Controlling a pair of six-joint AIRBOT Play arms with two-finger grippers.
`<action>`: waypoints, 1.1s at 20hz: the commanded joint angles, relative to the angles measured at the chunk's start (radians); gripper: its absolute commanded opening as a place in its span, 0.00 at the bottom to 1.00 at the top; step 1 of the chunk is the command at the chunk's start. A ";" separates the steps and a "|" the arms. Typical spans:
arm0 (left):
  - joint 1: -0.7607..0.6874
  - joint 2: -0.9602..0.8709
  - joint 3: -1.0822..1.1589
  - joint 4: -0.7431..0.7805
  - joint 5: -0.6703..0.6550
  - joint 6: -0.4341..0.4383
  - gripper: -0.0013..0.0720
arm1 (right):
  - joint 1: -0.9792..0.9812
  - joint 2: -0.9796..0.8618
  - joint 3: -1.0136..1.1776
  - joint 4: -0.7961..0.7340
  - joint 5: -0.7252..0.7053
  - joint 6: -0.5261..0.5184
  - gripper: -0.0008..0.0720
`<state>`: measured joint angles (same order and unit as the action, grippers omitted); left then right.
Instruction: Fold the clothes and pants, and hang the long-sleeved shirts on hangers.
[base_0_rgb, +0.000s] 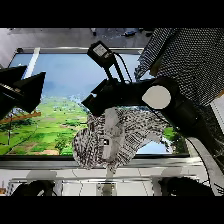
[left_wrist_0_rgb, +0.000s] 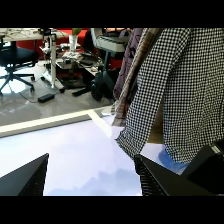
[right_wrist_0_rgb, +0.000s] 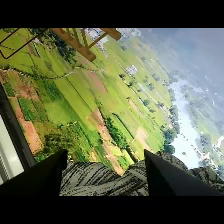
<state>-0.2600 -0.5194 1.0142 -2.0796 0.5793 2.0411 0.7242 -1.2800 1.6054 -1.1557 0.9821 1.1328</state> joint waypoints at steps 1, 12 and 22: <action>0.000 0.000 0.000 0.000 0.000 0.000 0.85 | 0.016 -0.001 0.000 -0.002 -0.006 -0.002 0.77; 0.000 -0.002 -0.004 0.001 0.043 0.000 0.51 | 0.016 -0.004 0.000 -0.011 -0.013 -0.004 0.77; -0.068 -0.310 -0.237 -0.056 0.513 -0.321 0.91 | -0.042 -0.150 -0.003 -0.141 0.071 -0.048 0.77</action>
<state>-0.2882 -0.7319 0.8822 -2.0857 1.0134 1.8019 0.7021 -1.3819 1.6020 -1.2800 1.0252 1.1027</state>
